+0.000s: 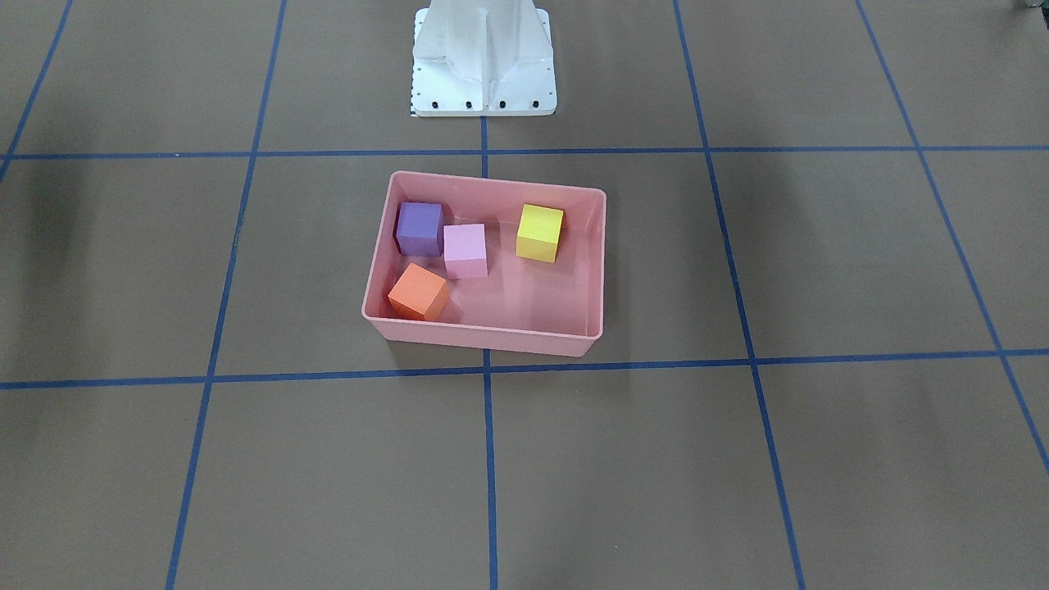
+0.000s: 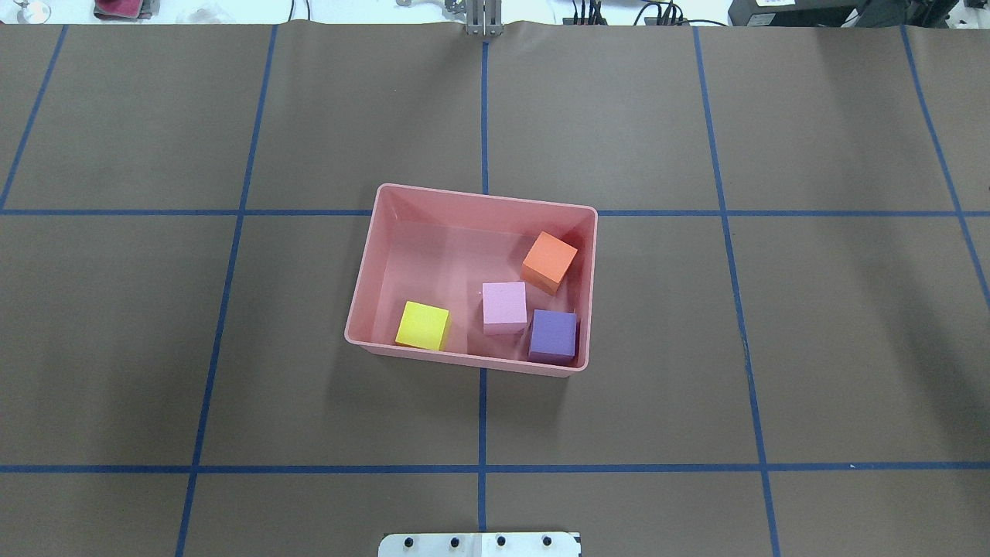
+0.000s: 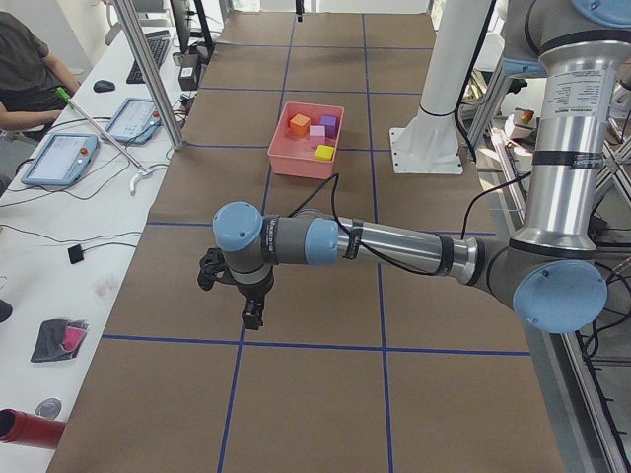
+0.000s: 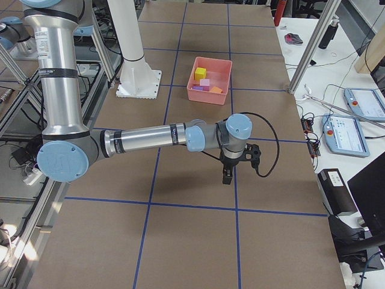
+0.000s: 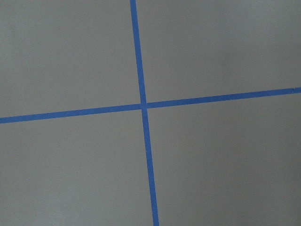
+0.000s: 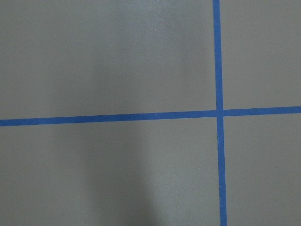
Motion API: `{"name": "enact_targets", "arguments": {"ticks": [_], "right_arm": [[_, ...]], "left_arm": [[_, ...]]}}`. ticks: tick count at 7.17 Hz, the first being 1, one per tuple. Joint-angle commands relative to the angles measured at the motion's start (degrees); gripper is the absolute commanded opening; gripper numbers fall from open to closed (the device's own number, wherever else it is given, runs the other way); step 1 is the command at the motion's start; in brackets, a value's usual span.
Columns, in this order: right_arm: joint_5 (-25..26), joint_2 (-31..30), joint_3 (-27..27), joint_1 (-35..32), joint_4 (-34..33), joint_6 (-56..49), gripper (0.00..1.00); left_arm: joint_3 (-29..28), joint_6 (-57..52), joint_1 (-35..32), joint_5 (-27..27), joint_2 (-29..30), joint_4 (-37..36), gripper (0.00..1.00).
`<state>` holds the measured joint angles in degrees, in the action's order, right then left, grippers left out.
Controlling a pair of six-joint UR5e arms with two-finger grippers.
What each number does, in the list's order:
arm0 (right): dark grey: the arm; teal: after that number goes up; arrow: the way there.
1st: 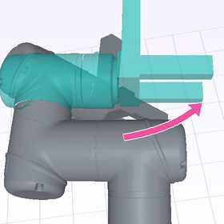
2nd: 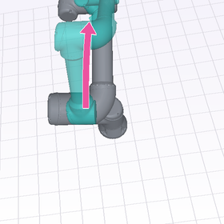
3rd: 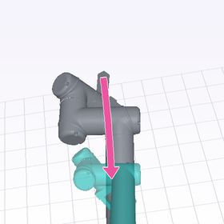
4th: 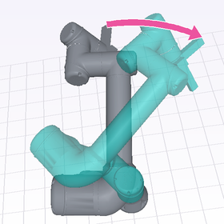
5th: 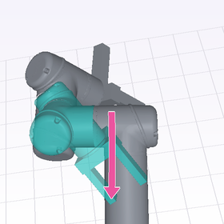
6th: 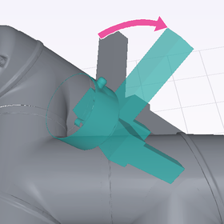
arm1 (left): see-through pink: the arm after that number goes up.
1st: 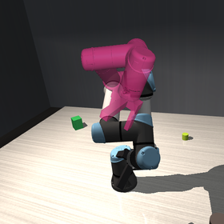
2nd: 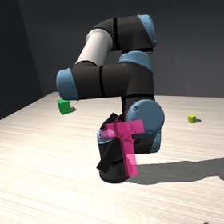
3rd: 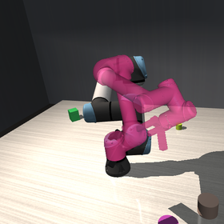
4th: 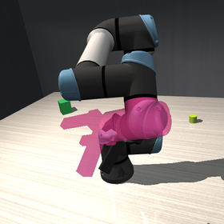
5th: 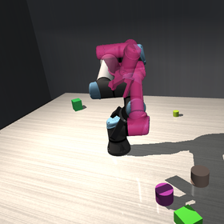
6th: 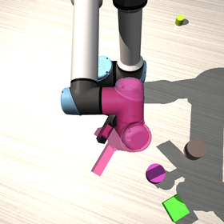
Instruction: Place blocks into pink bin with both arms
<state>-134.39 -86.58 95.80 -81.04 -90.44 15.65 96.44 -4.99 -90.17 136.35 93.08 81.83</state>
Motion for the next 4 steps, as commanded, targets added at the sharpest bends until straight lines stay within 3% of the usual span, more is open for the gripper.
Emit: {"name": "enact_targets", "arguments": {"ticks": [1, 4], "right_arm": [[0.0, 0.0, 0.0, 0.0, 0.0, 0.0, 1.0], [0.0, 0.0, -0.1, 0.0, 0.0, 0.0, 1.0]], "left_arm": [[2.4, 0.0, -0.4, 0.0, -2.4, 0.0, 1.0], [2.8, 0.1, -0.4, 0.0, -2.6, 0.0, 1.0]]}}
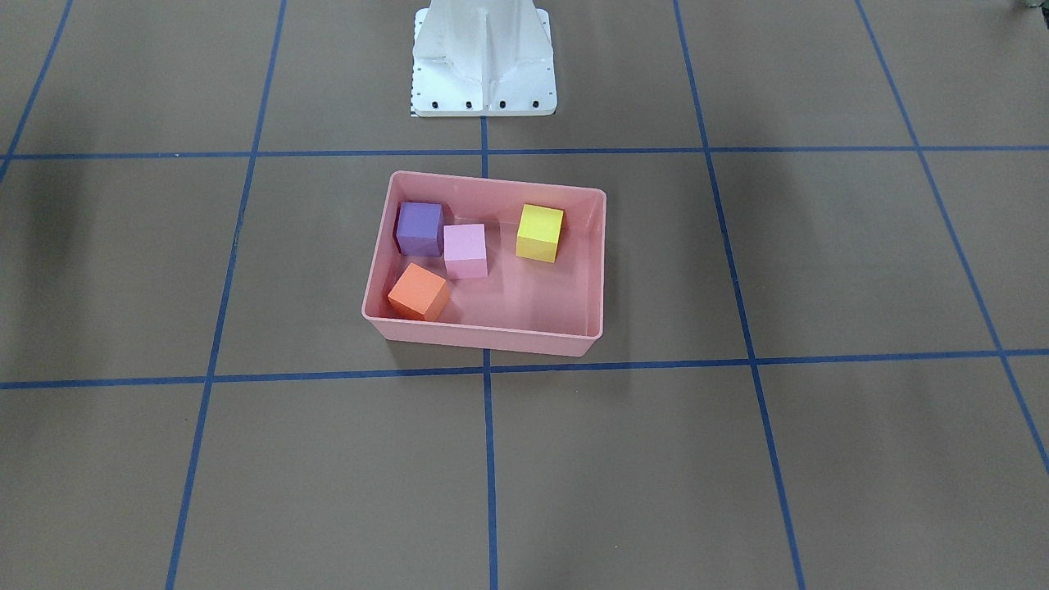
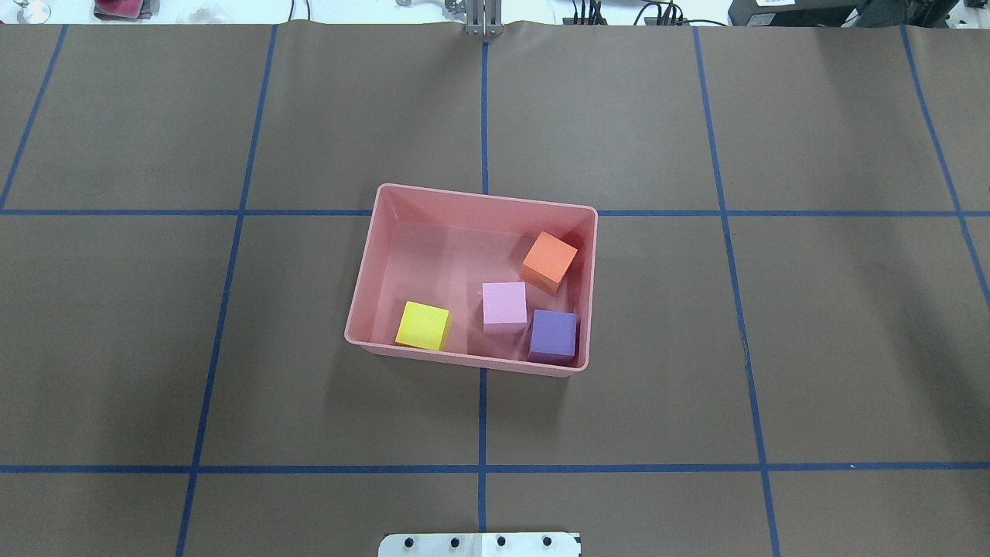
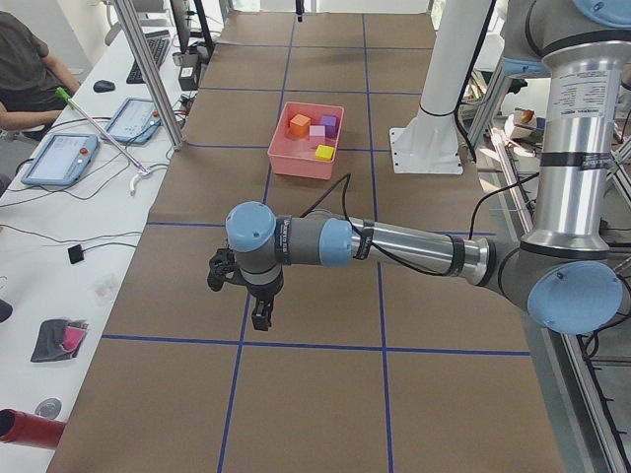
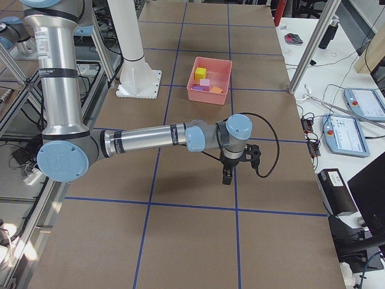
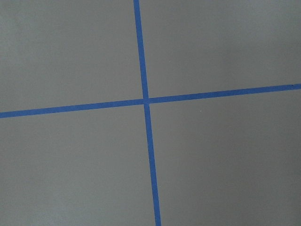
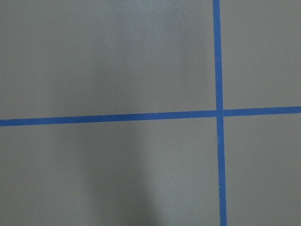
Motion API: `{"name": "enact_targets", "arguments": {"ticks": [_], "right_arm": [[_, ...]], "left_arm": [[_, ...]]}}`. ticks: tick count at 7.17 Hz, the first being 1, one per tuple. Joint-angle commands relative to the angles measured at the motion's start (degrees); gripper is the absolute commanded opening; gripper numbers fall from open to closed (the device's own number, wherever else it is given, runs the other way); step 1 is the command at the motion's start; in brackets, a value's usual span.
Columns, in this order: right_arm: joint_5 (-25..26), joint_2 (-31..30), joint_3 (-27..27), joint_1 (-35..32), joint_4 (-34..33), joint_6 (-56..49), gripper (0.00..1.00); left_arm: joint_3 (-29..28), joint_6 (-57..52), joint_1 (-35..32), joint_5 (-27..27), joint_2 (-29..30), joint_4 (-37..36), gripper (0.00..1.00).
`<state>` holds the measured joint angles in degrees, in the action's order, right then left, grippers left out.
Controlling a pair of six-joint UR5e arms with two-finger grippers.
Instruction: Place blocks into pink bin with both arms
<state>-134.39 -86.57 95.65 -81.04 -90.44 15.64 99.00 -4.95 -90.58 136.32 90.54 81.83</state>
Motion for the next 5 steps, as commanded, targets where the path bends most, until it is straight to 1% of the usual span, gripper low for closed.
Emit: {"name": "enact_targets", "arguments": {"ticks": [1, 5], "right_arm": [[0.0, 0.0, 0.1, 0.0, 0.0, 0.0, 1.0], [0.0, 0.0, 0.1, 0.0, 0.0, 0.0, 1.0]], "left_arm": [[0.2, 0.0, 0.0, 0.0, -0.1, 0.0, 1.0], [0.7, 0.1, 0.0, 0.0, 0.3, -0.1, 1.0]]}}
